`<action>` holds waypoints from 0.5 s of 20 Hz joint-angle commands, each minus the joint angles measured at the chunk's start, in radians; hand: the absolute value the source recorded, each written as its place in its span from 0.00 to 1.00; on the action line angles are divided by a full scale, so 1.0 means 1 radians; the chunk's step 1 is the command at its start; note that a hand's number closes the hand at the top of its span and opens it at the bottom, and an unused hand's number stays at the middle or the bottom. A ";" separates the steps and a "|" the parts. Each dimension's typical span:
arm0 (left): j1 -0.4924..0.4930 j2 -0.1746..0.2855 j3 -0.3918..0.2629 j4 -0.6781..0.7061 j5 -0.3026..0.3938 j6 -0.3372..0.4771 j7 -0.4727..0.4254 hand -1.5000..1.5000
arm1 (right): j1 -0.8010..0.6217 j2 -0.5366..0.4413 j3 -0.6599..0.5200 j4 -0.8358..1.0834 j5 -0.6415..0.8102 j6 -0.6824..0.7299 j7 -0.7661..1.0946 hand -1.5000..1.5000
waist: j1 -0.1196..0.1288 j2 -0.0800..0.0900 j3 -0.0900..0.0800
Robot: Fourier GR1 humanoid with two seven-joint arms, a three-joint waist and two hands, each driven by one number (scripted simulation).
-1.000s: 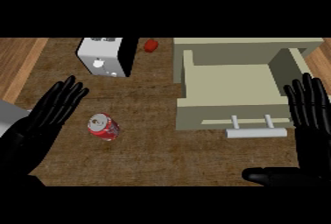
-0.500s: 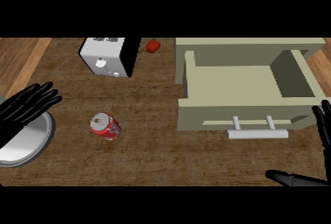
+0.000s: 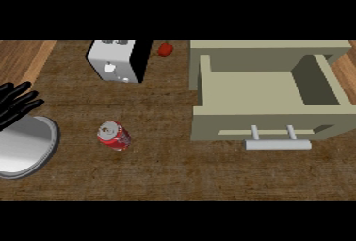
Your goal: Pick up the can, place it into the drawer and close the drawer
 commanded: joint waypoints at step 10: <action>-0.054 0.037 -0.039 0.108 0.276 0.090 0.234 0.00 | 0.086 -0.003 -0.110 -0.030 -0.110 0.120 -0.013 0.00 | -0.002 0.001 0.000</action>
